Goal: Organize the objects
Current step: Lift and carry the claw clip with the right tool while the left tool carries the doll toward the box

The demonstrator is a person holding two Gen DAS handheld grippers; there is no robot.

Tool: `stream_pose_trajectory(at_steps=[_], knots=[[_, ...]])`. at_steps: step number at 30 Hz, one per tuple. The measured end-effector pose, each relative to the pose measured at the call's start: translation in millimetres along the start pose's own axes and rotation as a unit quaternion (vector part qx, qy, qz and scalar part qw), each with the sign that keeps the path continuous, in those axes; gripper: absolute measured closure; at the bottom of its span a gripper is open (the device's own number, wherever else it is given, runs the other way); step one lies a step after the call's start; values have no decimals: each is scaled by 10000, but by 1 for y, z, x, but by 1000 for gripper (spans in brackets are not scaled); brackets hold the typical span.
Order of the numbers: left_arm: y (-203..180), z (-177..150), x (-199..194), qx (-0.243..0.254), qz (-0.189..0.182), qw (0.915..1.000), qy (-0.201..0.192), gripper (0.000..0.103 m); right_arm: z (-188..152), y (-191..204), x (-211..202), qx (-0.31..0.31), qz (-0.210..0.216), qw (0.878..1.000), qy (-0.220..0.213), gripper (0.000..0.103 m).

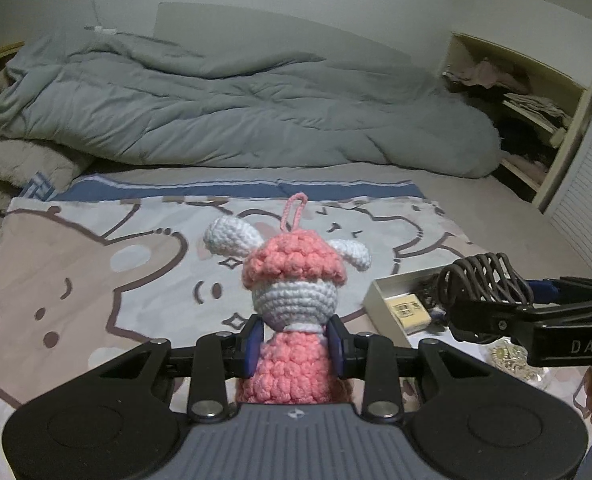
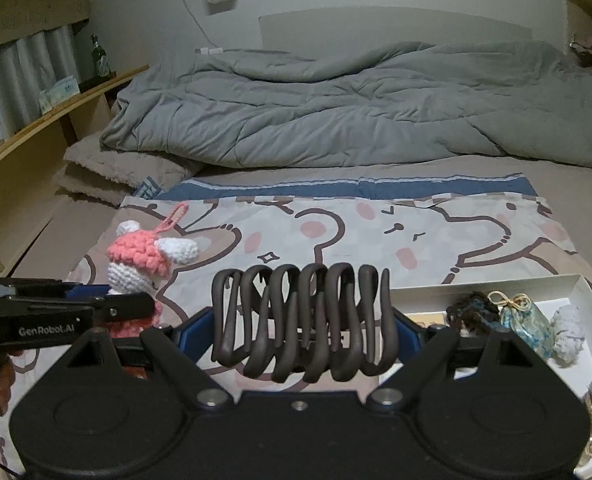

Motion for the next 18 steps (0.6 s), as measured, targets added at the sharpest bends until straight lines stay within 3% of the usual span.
stream_pose_trajectory(at_steps=[6,18], knots=[[-23,3,6,473,-322,9983,-129,68,-6,-22,-18,82,-99,9999,-48,14],[-93,4,30,1300,-1345,9820,-279,68,-32,-84,-42,363,-528,9979,92,14]])
Point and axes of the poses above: each gripper's, at about its wrist camera, not at the fingertips, and x roughly the way its jaws point, y to its left, z to its top, the point moved 5 cm from there along x, roughly the way its jaws point, and after that the axes turned 10 degrees about -y, right-handed, at the moved point
